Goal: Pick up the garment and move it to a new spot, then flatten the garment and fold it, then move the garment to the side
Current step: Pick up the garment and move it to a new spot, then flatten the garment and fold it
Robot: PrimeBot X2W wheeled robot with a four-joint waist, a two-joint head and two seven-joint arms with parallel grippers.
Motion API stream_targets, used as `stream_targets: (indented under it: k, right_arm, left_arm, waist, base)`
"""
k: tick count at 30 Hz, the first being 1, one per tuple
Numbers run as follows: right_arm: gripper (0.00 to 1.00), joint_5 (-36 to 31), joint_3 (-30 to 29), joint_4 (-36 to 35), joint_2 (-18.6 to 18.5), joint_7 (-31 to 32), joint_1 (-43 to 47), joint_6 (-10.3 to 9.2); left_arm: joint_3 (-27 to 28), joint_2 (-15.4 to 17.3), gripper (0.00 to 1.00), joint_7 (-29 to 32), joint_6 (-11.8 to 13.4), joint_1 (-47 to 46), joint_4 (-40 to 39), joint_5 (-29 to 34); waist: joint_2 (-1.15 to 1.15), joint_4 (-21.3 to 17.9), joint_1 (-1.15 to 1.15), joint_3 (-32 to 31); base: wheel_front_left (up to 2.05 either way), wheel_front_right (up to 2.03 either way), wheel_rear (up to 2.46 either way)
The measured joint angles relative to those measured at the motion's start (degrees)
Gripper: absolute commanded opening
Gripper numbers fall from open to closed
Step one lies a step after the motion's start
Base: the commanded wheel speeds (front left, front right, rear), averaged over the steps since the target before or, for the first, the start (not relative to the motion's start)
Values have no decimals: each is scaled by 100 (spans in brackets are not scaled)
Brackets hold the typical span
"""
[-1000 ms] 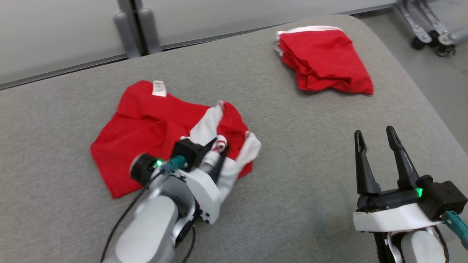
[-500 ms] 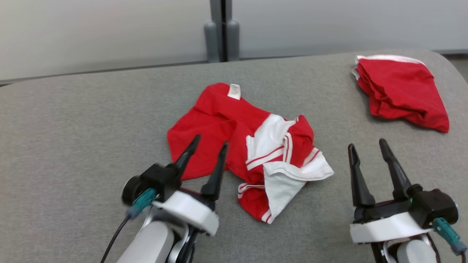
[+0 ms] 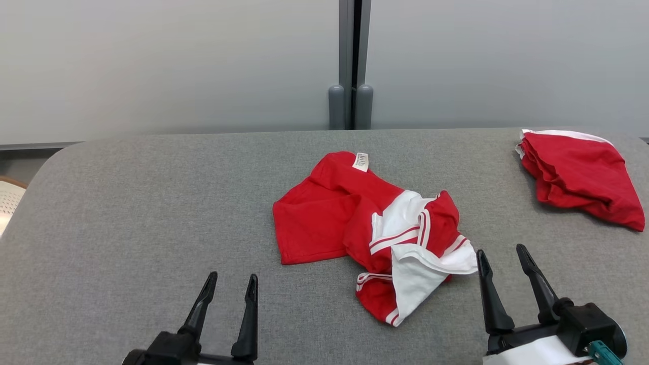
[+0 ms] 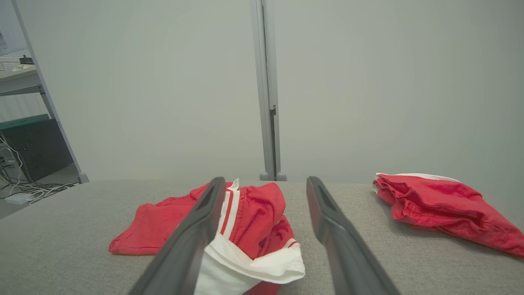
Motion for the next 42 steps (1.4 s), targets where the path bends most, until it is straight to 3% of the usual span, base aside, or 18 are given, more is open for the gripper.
stream_targets:
  k: [10,25,42]
  right_arm:
    - [100,-3,30,110,12,0,60,0]
    - [100,-3,96,196,18,0,101,0]
    - [100,16,77,298,23,0,125,0]
  left_arm:
    - [218,-102,100,0,-144,222,-80,465]
    - [229,-108,100,0,60,233,-268,447]
    - [208,-108,100,0,85,232,-378,533]
  waist:
    - [0,28,0,-199]
    - [0,-37,0,-340]
    - [0,22,0,-357]
  base:
    - [0,0,0]
    - [0,0,0]
    - [0,0,0]
